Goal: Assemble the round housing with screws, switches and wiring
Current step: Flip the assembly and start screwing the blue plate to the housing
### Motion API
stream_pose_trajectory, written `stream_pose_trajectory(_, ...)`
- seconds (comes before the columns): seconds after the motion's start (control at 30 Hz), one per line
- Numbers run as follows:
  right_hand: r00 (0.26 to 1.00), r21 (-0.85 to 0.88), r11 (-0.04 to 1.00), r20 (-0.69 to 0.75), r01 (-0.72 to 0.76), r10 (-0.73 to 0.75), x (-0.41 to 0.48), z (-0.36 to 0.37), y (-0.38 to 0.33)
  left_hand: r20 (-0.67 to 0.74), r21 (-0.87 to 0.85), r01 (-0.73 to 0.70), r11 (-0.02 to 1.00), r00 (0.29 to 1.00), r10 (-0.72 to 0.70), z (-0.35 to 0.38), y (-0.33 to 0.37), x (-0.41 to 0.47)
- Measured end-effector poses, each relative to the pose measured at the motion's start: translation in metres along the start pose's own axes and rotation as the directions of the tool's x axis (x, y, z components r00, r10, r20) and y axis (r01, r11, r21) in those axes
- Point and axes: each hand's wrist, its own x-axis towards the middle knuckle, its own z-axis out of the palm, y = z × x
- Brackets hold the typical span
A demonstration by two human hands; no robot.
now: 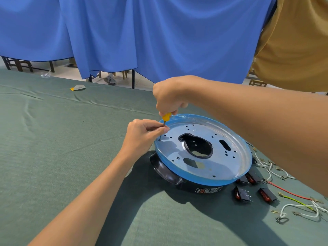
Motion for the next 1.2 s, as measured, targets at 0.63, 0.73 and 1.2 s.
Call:
stream_pose_trajectory(0.63, 0.966, -0.137, 0.962, -0.068, 0.237, -0.248, -0.002, 0.001, -0.001, 0.025, 0.005, 0.055, 0.998, 0.998, -0.055, -0.004, 0.002, 0.0)
stream_pose_trajectory(0.73, 0.978, -0.09, 0.976, -0.045, 0.197, -0.201, 0.003, -0.002, -0.007, 0.051, 0.017, 0.052, 0.998, 0.997, -0.053, -0.006, 0.001, 0.0)
stream_pose_trajectory(1.2, 0.994, 0.173, 0.983, 0.104, -0.063, 0.045, 0.004, 0.0, 0.004, 0.021, 0.094, 0.047, 0.994, 0.999, -0.049, 0.001, 0.005, -0.002)
